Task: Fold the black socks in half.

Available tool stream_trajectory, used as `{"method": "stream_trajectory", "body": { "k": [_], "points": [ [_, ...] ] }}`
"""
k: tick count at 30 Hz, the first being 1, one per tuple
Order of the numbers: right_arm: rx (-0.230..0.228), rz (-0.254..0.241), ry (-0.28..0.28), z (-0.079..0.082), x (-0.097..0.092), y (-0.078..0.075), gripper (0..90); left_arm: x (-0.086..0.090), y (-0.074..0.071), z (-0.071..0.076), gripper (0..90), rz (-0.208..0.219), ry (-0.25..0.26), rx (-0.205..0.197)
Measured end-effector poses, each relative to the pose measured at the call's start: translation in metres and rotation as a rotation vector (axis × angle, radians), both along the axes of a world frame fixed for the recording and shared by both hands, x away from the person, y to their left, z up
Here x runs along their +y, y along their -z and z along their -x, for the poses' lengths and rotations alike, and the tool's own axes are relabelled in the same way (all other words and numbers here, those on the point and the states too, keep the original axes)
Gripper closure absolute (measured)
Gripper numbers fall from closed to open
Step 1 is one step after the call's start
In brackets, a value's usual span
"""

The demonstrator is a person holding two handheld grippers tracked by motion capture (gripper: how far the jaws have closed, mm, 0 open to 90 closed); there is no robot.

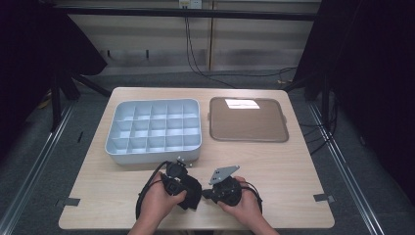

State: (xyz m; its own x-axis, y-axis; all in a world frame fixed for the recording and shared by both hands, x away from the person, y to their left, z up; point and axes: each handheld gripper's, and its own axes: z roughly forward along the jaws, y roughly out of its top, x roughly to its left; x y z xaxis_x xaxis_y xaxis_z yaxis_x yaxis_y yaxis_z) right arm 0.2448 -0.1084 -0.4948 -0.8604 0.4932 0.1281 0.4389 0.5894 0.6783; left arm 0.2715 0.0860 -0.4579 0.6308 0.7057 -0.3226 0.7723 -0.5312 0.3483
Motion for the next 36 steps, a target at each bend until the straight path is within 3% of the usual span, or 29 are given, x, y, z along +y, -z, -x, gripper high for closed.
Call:
{"method": "stream_trajectory", "body": {
  "k": [20, 27, 36],
  "points": [
    [-0.006, -0.004, 0.015, -0.002, -0.006, -0.001, 88.8, 0.000, 0.000, 0.003, 84.2, 0.003, 0.013, -0.032],
    [-0.008, -0.006, 0.017, -0.002, -0.006, -0.002, 88.9, 0.003, -0.005, 0.003, 81.1, 0.016, 0.018, -0.020],
    [-0.006, -0.003, 0.014, -0.002, -0.005, -0.002, 88.9, 0.006, -0.011, 0.001, 73.9, 0.017, 0.029, -0.032]
  ]
}}
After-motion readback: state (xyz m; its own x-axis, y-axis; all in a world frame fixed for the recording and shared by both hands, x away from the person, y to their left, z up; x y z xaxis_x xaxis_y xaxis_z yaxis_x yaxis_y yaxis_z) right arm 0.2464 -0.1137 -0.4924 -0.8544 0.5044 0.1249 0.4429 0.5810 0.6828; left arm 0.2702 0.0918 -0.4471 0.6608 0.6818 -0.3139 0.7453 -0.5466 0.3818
